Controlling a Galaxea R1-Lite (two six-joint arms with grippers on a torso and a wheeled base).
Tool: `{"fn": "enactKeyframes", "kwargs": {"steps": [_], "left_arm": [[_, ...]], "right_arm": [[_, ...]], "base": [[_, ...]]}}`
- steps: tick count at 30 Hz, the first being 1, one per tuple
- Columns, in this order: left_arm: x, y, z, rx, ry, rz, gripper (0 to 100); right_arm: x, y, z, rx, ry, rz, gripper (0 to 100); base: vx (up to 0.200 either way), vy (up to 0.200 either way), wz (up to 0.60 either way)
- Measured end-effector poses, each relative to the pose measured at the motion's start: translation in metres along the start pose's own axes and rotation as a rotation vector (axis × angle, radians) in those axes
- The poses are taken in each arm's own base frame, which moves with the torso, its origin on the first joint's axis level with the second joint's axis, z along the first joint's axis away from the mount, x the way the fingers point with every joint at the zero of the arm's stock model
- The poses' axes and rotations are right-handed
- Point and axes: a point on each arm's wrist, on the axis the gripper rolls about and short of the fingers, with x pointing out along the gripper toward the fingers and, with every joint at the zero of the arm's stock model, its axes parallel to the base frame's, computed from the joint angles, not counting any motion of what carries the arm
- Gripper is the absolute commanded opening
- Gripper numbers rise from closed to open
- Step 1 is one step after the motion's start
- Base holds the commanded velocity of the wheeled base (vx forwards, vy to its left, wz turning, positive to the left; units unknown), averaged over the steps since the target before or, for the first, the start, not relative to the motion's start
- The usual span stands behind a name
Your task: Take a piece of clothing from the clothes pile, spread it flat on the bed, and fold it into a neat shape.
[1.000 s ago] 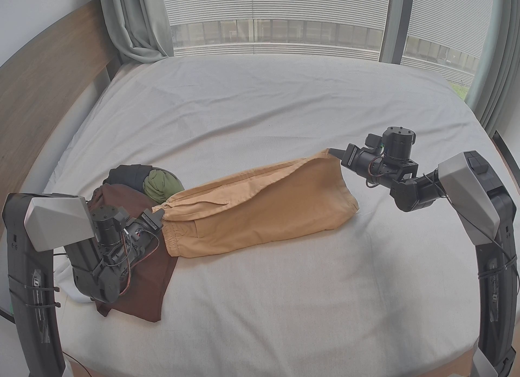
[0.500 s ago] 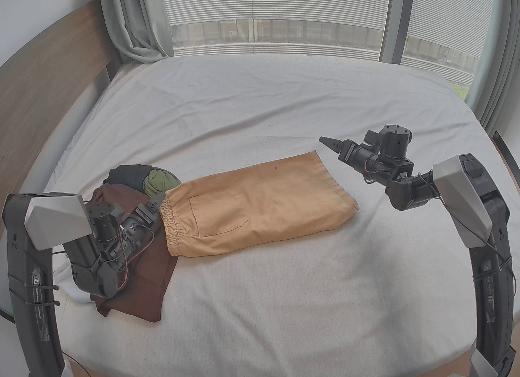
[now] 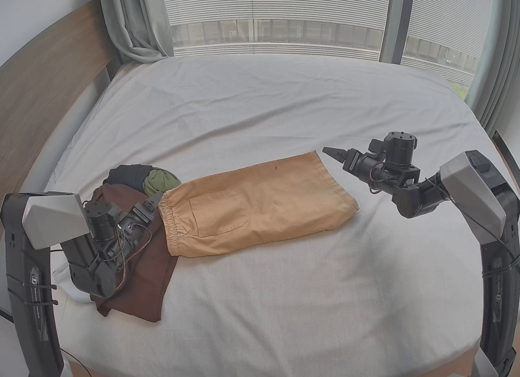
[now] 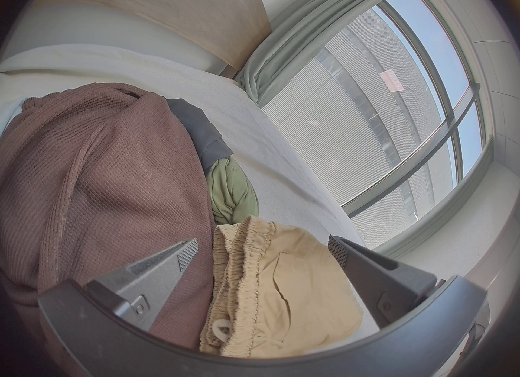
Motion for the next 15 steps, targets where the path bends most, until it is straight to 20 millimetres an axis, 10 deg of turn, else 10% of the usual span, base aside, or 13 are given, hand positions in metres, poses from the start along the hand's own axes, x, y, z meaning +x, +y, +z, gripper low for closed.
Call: {"fn": "enactKeyframes", "kwargs": {"steps": [15], "left_arm": [[-0.029,-0.04,-0.011,0.087,0.098,-0.097,100]], "right_arm": [[-0.054,0.004,-0.037,0.009,0.056,0.014,100]], "base": [[0.0,0.0,0.0]]}}
